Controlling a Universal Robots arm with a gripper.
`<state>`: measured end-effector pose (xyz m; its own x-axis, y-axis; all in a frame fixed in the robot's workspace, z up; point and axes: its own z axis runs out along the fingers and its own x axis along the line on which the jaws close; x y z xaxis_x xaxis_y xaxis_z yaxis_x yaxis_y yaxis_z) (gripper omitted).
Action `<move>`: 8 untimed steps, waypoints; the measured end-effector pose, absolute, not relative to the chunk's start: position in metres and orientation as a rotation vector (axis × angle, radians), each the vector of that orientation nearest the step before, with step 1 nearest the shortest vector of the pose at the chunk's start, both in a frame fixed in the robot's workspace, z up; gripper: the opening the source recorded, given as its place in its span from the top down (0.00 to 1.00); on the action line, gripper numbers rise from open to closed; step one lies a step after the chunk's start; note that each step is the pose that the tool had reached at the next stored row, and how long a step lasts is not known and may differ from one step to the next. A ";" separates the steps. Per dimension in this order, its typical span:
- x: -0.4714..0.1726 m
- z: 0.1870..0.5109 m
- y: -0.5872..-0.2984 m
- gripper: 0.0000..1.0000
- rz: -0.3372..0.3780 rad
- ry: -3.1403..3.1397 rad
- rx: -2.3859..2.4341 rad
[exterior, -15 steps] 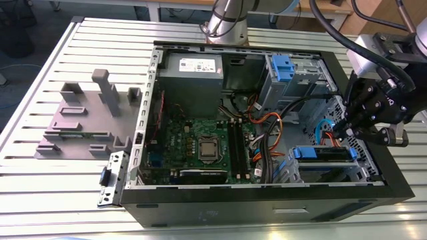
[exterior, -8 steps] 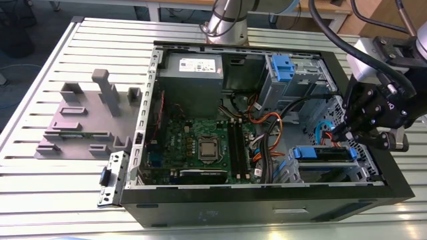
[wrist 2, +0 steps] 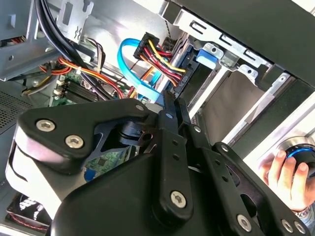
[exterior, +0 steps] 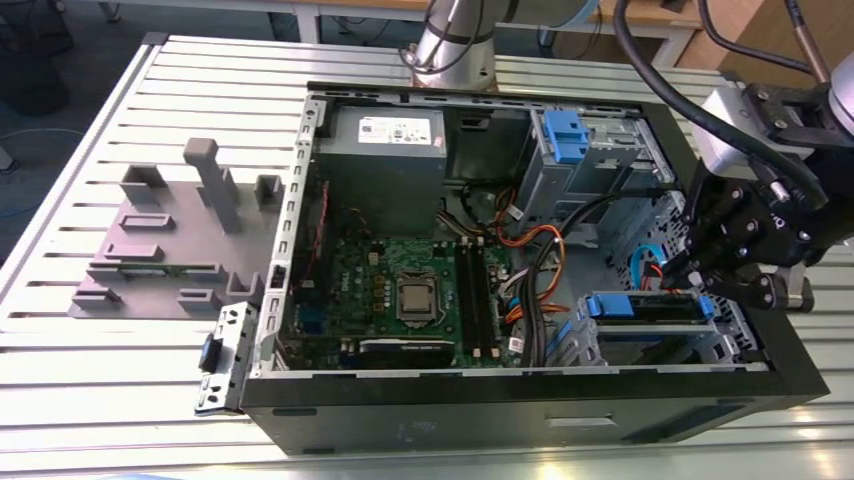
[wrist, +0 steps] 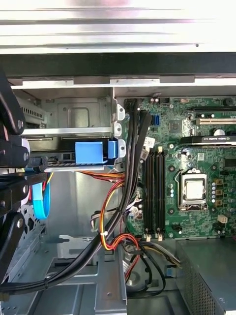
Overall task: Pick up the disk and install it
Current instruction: 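Insert the second disk wire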
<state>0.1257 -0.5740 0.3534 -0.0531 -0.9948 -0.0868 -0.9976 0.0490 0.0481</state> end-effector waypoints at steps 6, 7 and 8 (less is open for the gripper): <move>0.126 0.351 -0.575 0.84 0.147 2.253 -2.141; 0.126 0.350 -0.575 0.84 0.147 2.254 -2.141; 0.126 0.350 -0.575 0.84 0.147 2.253 -2.141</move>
